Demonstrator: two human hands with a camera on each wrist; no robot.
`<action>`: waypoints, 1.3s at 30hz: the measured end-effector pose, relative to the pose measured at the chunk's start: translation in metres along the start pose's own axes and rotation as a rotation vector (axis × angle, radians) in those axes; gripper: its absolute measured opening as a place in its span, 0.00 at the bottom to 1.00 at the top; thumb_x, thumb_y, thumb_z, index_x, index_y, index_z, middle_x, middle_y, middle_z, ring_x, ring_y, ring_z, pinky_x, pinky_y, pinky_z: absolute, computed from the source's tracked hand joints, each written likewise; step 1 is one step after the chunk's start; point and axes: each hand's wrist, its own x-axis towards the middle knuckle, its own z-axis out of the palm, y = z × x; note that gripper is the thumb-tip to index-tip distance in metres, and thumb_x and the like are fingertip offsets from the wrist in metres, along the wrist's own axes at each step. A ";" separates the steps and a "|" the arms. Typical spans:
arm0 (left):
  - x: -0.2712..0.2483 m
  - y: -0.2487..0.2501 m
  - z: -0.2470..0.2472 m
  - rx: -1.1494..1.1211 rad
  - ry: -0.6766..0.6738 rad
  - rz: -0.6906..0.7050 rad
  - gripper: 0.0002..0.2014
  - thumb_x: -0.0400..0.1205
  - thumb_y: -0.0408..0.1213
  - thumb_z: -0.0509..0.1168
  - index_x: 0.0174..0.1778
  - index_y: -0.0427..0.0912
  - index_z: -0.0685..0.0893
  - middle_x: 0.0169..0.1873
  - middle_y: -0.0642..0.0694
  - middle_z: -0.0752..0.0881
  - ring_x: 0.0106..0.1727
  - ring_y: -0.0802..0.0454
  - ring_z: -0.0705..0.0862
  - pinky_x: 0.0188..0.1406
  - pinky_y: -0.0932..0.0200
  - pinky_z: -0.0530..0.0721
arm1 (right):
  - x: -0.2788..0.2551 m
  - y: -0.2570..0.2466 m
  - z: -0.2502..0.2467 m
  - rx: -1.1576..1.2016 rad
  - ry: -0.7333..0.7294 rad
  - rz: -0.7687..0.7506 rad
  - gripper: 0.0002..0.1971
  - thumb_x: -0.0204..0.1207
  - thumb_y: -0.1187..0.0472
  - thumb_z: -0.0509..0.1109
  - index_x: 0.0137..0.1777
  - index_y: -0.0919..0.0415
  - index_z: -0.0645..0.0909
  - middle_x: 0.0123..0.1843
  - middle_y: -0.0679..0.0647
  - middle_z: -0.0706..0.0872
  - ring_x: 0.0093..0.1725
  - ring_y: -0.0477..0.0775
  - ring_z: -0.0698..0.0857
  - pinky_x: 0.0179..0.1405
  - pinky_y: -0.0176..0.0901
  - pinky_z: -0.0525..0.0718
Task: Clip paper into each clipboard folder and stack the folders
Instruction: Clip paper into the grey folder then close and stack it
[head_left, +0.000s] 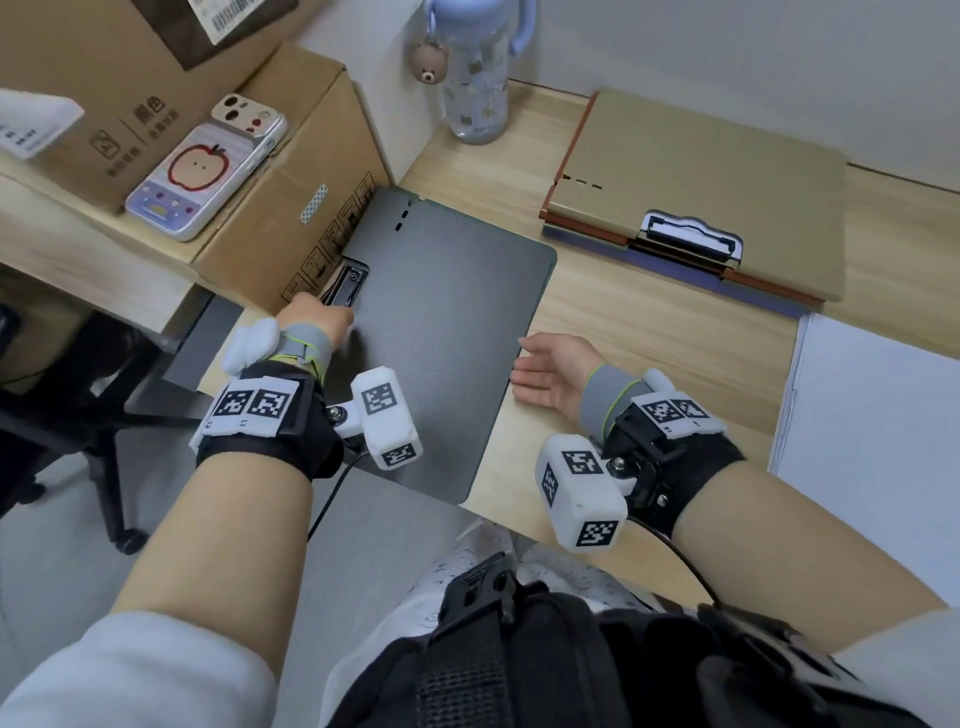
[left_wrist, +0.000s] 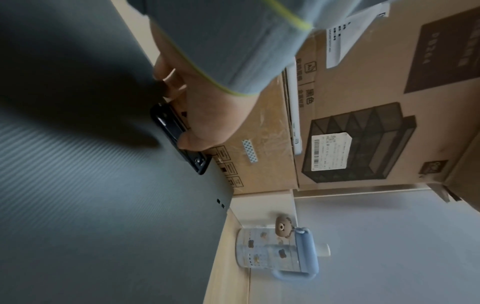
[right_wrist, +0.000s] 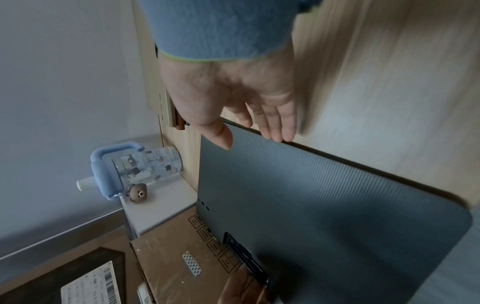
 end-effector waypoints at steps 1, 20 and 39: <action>0.000 0.000 -0.002 0.009 -0.002 0.007 0.20 0.81 0.37 0.61 0.67 0.30 0.76 0.62 0.31 0.81 0.66 0.33 0.78 0.56 0.52 0.75 | 0.000 0.000 -0.001 0.001 0.003 0.000 0.10 0.80 0.63 0.64 0.58 0.64 0.71 0.45 0.58 0.78 0.56 0.60 0.79 0.58 0.52 0.80; -0.051 0.051 0.046 0.022 -0.502 0.030 0.25 0.87 0.53 0.51 0.41 0.34 0.80 0.31 0.40 0.82 0.32 0.45 0.78 0.31 0.60 0.74 | -0.025 0.024 -0.080 0.127 0.258 -0.028 0.08 0.79 0.65 0.63 0.37 0.59 0.76 0.36 0.57 0.80 0.33 0.56 0.79 0.35 0.43 0.79; -0.125 0.120 0.105 0.271 -0.556 0.337 0.18 0.86 0.40 0.57 0.33 0.32 0.75 0.27 0.39 0.78 0.25 0.46 0.76 0.16 0.65 0.74 | -0.079 0.041 -0.171 0.350 0.465 -0.163 0.06 0.80 0.67 0.62 0.42 0.64 0.78 0.37 0.59 0.82 0.34 0.57 0.80 0.36 0.46 0.79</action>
